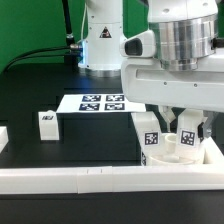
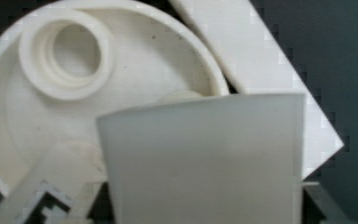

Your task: Assemble stool

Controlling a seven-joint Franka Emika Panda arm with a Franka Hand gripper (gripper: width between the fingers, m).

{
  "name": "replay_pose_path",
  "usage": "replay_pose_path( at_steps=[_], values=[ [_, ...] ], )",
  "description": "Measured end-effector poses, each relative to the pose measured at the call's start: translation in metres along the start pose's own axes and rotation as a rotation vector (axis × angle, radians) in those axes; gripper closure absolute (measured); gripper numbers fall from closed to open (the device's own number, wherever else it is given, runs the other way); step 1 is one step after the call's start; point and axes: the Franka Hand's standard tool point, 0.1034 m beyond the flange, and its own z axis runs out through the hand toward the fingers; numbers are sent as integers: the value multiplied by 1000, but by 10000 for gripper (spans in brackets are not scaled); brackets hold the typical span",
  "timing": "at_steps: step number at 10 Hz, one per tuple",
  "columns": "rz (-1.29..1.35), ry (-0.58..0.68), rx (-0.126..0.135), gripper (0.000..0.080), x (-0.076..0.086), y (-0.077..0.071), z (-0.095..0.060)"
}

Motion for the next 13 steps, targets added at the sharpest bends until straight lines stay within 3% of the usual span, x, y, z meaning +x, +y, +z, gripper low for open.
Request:
replay_pose_path(
  at_steps=[3,7,9,11,12,13],
  values=[
    [192,-2,3,458,-1,-1,0],
    [907,-47,81,458,-3,-6,2],
    [1053,-55,62,458,-14,-10,3],
    [1058,-55,63,458,-13,-10,4],
    [1042,-54,63,280,-13,-10,4],
    [1002,-53,65,178,-14,-10,4]
  ],
)
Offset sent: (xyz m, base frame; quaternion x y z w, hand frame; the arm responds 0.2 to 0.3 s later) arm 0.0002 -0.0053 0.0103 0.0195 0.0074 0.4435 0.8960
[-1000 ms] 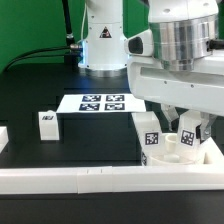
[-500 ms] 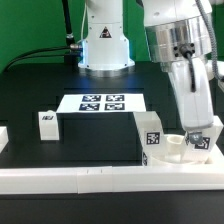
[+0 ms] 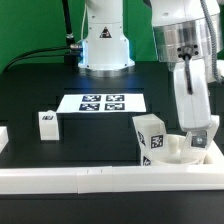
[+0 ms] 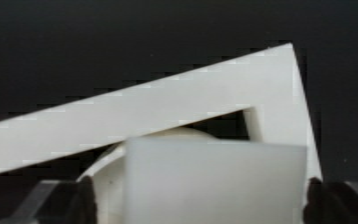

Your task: Assemble stool

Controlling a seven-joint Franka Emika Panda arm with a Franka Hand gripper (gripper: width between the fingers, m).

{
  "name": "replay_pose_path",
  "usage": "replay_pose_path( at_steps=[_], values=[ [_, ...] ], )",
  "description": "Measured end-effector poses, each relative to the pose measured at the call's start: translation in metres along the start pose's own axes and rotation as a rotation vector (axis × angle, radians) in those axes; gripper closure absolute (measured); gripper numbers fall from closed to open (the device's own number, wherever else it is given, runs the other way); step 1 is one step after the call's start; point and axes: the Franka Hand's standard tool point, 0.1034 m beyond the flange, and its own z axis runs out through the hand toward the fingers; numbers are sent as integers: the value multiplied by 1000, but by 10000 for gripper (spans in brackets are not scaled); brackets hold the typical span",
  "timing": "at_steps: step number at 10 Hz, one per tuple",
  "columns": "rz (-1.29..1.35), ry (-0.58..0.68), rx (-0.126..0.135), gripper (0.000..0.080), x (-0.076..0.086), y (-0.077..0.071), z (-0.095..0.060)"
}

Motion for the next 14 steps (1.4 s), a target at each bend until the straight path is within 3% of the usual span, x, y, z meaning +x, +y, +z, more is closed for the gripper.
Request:
replay_pose_path(
  at_steps=[3,4,8,10,13,14],
  values=[
    [-428,-18,39,152,-10,-9,-30],
    [-559,-16,39,152,-15,-9,-35],
    [-895,4,34,151,-17,-8,-36],
    [-1244,39,12,151,-14,-8,-35],
    [-1742,30,-57,151,-12,-8,-34],
    [-1784,48,-43,151,-13,-9,-32]
  ],
)
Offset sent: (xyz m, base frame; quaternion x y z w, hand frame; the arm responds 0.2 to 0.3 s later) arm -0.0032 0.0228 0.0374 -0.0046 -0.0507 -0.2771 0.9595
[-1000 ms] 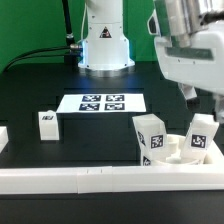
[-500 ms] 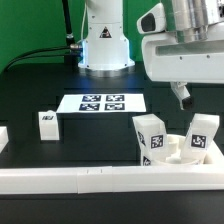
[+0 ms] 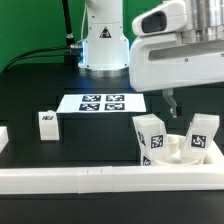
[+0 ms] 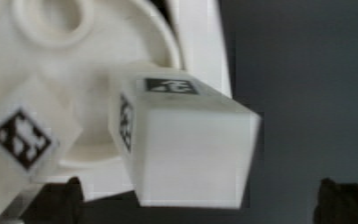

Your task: Assemble stool

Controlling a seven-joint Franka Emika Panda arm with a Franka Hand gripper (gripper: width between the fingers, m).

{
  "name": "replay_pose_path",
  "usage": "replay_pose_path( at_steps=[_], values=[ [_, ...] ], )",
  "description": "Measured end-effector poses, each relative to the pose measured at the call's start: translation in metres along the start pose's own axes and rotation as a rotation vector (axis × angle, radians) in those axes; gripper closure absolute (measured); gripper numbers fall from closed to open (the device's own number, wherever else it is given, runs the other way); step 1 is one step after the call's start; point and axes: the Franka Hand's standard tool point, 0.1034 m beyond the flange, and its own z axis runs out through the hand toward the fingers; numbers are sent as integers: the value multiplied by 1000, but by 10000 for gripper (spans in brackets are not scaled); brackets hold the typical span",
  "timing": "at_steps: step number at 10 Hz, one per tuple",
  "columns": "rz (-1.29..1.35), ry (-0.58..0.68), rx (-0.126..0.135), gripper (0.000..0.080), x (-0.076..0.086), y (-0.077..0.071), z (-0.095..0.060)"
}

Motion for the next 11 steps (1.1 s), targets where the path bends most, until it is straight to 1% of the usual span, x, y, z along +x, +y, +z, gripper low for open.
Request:
replay_pose_path(
  at_steps=[2,3,4,5,6,7,8,11],
  values=[
    [-90,0,-3,151,0,4,0],
    [-155,-1,-10,151,1,5,0],
    [-252,-5,-25,151,0,5,1],
    [-477,-20,-67,151,-1,1,2],
    [-602,-44,-76,151,-4,-3,3],
    [-775,-86,-94,151,-8,-2,4],
    [-868,-107,-98,151,-10,0,4],
    [-1038,-122,-106,151,-8,7,3]
  ],
)
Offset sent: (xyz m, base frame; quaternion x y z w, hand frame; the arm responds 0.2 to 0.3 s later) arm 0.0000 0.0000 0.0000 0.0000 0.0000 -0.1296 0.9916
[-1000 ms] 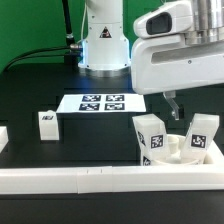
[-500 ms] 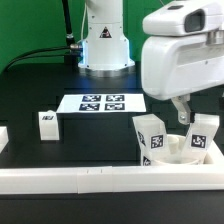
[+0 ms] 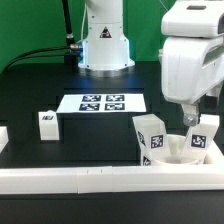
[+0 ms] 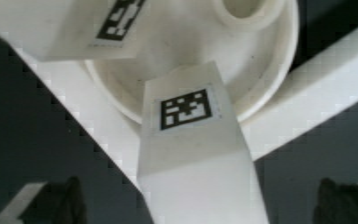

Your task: Assemble stool

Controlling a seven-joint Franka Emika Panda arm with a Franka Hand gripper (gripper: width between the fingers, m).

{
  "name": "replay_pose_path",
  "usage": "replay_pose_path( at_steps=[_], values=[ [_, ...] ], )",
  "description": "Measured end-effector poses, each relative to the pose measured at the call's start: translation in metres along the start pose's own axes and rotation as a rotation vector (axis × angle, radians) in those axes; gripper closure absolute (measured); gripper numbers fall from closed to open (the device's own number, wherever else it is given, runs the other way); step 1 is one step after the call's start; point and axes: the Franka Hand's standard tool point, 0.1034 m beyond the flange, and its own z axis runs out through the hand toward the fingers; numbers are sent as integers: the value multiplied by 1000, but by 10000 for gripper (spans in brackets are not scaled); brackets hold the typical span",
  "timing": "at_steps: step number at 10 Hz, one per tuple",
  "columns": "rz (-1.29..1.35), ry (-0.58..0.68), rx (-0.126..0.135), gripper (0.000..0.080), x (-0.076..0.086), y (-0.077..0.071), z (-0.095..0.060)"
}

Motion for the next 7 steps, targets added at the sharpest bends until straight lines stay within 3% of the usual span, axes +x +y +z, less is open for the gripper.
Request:
replay_pose_path(
  at_steps=[1,3,5,7],
  values=[
    [1,-1,1,151,0,0,1],
    [18,-7,2,151,-2,-1,20],
    [69,-3,-3,151,-1,-1,22],
    [72,-4,-2,411,-2,-1,23]
  ],
)
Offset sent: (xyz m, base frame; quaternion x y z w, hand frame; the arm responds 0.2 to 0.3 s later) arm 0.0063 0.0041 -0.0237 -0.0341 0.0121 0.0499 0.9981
